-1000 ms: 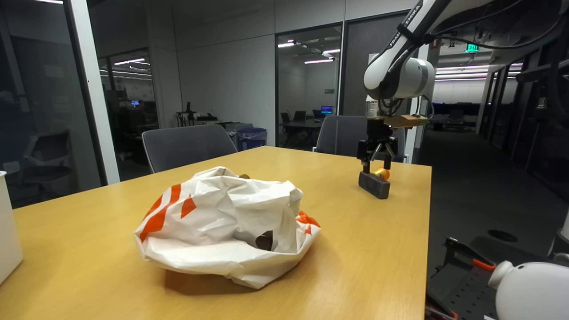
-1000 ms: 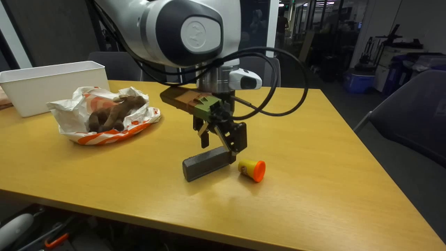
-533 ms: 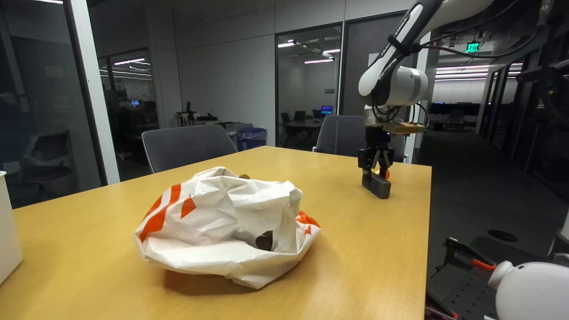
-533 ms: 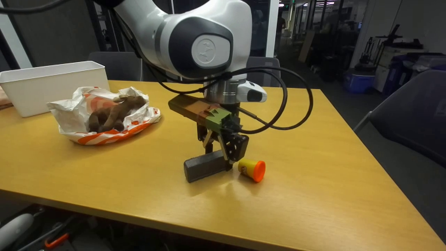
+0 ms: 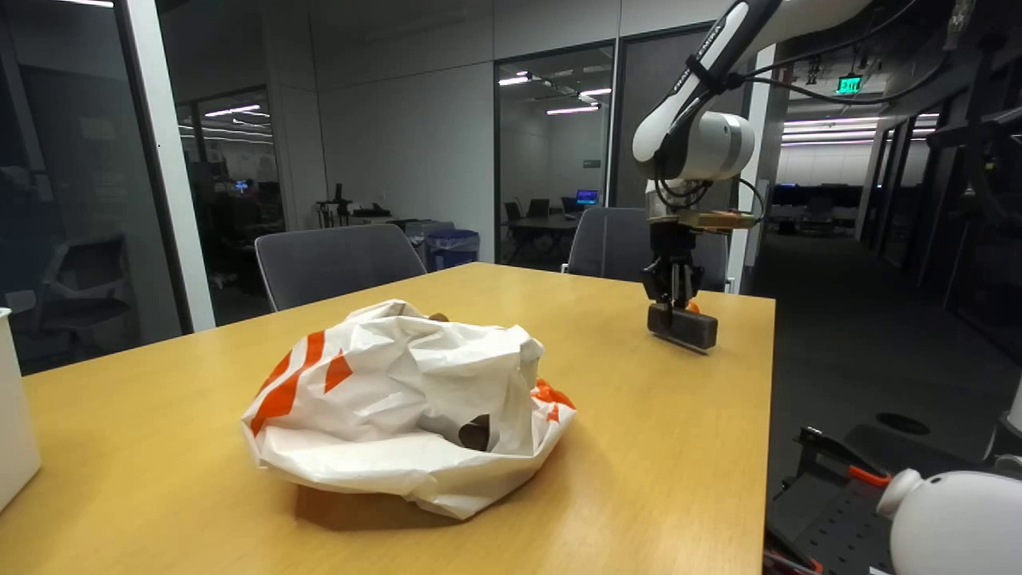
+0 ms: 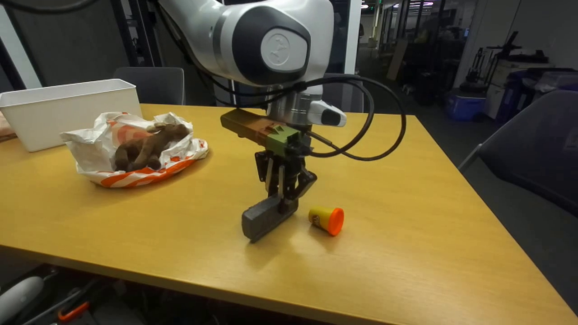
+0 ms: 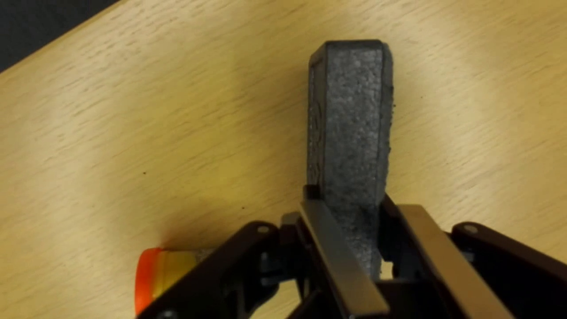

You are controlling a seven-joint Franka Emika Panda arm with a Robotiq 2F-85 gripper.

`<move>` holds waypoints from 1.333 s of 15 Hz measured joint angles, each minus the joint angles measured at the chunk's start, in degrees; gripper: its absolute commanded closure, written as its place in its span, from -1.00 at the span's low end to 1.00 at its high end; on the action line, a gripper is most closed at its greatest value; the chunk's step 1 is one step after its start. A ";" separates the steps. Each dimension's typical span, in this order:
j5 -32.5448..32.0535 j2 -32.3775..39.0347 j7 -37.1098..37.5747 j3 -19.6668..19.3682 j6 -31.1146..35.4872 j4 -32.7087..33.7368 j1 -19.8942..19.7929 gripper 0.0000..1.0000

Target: Pick up the objects on the right side of the table and put them in the plastic bag.

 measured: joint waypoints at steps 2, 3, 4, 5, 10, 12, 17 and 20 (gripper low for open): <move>-0.66 -0.24 2.14 0.82 -2.76 1.63 0.79 0.66; -1.08 -0.56 3.12 1.63 -4.32 2.52 1.48 0.66; -1.75 -1.09 4.13 2.63 -5.90 3.38 2.43 0.66; -2.63 -1.79 5.15 3.80 -7.64 4.14 3.59 0.66; -8.47 -4.57 10.02 11.96 -14.45 5.27 11.66 0.66; -9.46 -4.65 10.45 15.16 -16.33 5.82 14.88 0.66; -17.99 -4.51 10.66 20.39 -16.73 7.43 20.30 0.66; -20.97 -4.54 9.43 22.15 -16.11 8.10 22.09 0.66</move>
